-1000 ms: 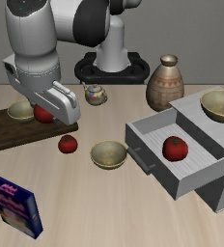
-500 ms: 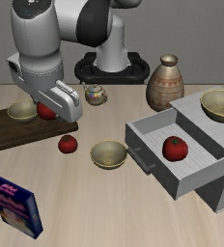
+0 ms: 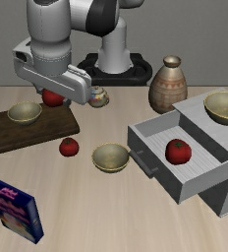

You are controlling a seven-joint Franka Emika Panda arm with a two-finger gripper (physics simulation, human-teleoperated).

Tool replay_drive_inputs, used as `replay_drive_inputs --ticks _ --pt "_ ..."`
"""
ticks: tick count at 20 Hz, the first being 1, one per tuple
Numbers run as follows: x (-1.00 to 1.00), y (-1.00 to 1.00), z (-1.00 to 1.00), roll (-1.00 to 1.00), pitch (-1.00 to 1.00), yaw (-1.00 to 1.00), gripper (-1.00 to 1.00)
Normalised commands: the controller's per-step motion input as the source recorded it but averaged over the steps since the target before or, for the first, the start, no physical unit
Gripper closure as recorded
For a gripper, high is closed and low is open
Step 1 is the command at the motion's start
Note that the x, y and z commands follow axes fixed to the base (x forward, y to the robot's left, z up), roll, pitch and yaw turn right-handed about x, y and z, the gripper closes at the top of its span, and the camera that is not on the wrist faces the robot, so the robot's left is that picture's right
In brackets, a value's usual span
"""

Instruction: Pick the tomato next to the cereal and place it on the porcelain bowl between the cabinet and the cutting board

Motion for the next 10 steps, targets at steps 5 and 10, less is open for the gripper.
replay_drive_inputs --ticks 5,10 --pt "0.0 0.0 0.0 0.0 0.0 0.49 1.0" --pt "0.0 0.0 0.0 0.0 0.0 0.45 1.0"
